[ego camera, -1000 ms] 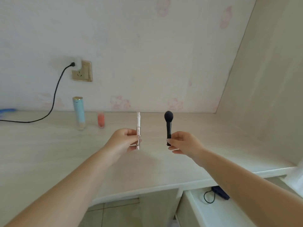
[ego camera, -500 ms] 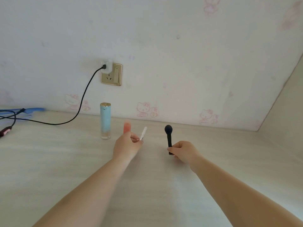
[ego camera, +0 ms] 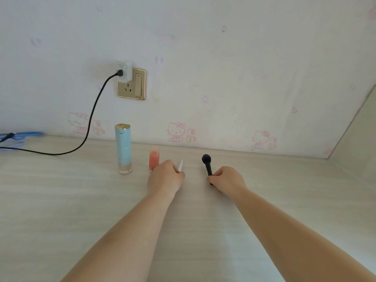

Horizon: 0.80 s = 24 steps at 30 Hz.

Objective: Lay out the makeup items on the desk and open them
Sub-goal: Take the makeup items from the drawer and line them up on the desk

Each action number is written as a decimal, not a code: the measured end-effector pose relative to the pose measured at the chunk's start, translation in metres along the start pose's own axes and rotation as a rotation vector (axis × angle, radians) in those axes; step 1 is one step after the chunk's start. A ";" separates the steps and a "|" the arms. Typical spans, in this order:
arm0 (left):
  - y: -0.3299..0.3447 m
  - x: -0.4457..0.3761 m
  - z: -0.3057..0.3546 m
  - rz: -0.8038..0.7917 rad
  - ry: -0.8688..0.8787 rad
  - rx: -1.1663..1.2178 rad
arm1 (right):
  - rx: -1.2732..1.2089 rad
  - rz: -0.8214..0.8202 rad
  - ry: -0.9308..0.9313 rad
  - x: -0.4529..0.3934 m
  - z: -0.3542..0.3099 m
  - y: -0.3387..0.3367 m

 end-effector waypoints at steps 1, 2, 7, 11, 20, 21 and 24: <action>0.000 0.000 0.001 -0.001 0.002 -0.016 | 0.009 0.002 -0.003 -0.001 0.000 0.000; 0.000 0.000 0.002 -0.003 0.006 -0.032 | 0.019 0.007 -0.007 -0.001 -0.001 0.000; 0.003 0.000 0.005 -0.006 0.018 -0.092 | 0.019 0.039 -0.008 -0.001 0.002 0.001; 0.001 0.003 0.007 0.005 0.028 -0.112 | 0.071 0.045 -0.017 0.001 0.001 0.004; -0.002 0.005 0.001 0.024 0.028 0.071 | -0.276 0.179 -0.050 0.009 0.016 -0.001; -0.002 0.007 0.000 0.023 0.028 0.130 | -0.364 0.187 -0.063 0.012 0.019 -0.003; -0.001 0.018 0.004 -0.027 0.088 0.262 | -0.622 0.188 -0.115 0.027 0.025 -0.015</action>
Point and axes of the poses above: each hand's wrist, its own x-axis away from the middle knuckle, its own y-axis out of the palm, z = x × y, the point moved 7 cm from there along -x, towards the middle knuckle, and after that the axes turned 8 degrees about -y, right-handed, at the moved point
